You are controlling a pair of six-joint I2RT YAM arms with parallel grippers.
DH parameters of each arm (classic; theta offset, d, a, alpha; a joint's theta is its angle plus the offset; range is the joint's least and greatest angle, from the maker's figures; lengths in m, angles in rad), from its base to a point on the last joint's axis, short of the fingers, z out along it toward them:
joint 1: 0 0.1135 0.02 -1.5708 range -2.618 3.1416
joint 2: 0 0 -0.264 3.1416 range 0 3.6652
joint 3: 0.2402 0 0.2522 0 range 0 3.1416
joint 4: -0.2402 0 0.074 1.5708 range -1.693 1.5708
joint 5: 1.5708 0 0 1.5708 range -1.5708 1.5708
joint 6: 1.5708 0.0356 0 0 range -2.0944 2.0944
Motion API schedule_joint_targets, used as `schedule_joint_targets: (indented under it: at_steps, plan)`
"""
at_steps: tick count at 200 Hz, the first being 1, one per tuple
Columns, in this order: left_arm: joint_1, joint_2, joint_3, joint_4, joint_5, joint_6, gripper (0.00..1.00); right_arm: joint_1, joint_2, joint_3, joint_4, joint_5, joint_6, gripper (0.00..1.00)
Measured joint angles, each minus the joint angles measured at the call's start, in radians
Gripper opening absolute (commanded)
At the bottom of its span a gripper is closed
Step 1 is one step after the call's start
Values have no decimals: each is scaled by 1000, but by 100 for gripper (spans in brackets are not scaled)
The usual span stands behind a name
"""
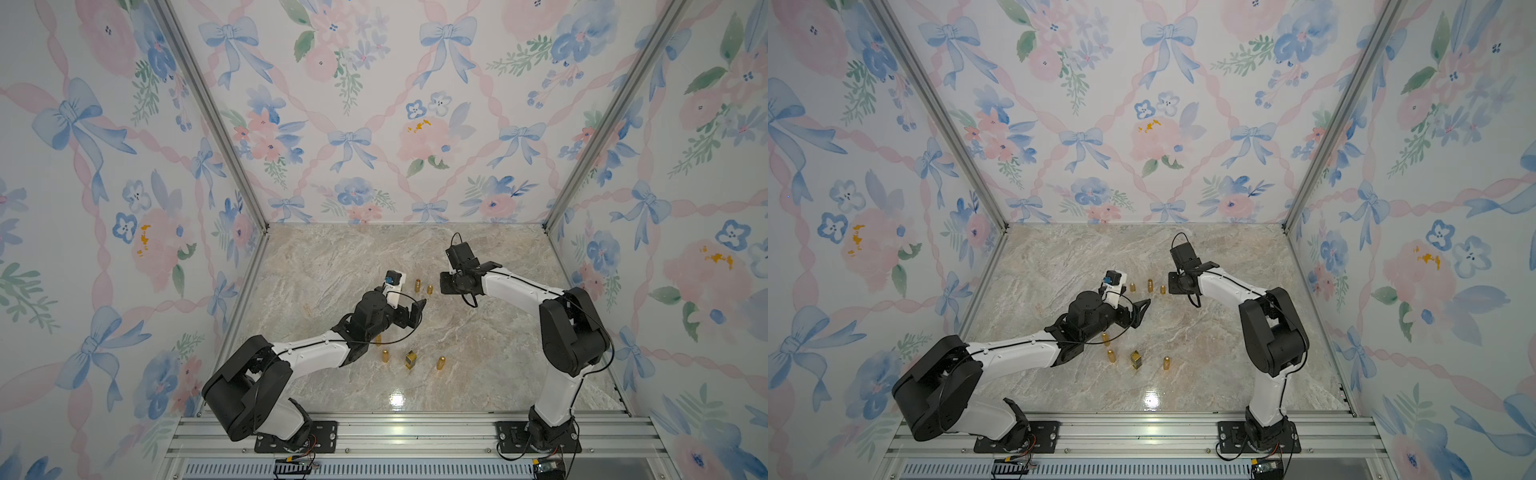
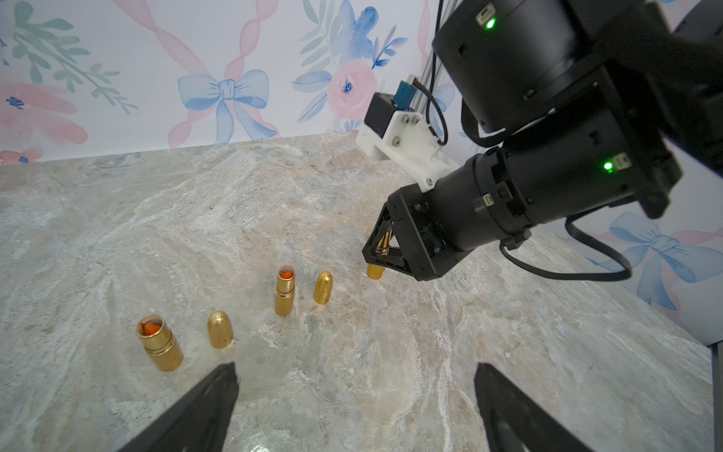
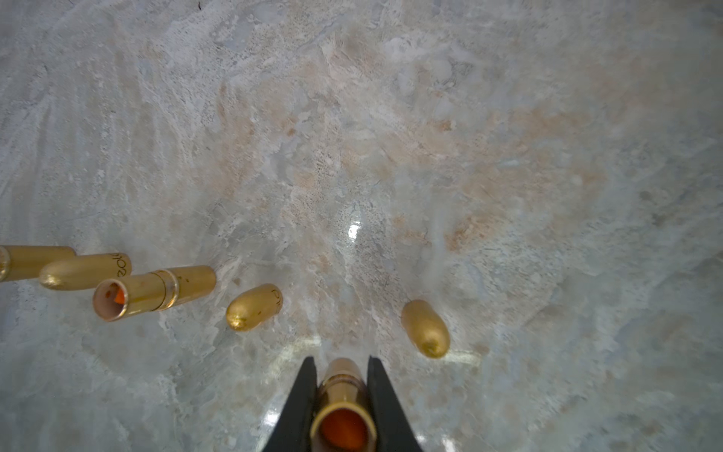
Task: Open the lipstick cap
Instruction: Place the lipstick at the center of the board.
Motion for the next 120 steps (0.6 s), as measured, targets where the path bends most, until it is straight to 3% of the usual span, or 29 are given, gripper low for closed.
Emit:
schedule_joint_targets:
  at_steps: [120]
  plan:
    - [0,61,27,-23,-15,-3,98,1,77,0,100,37,-26,21]
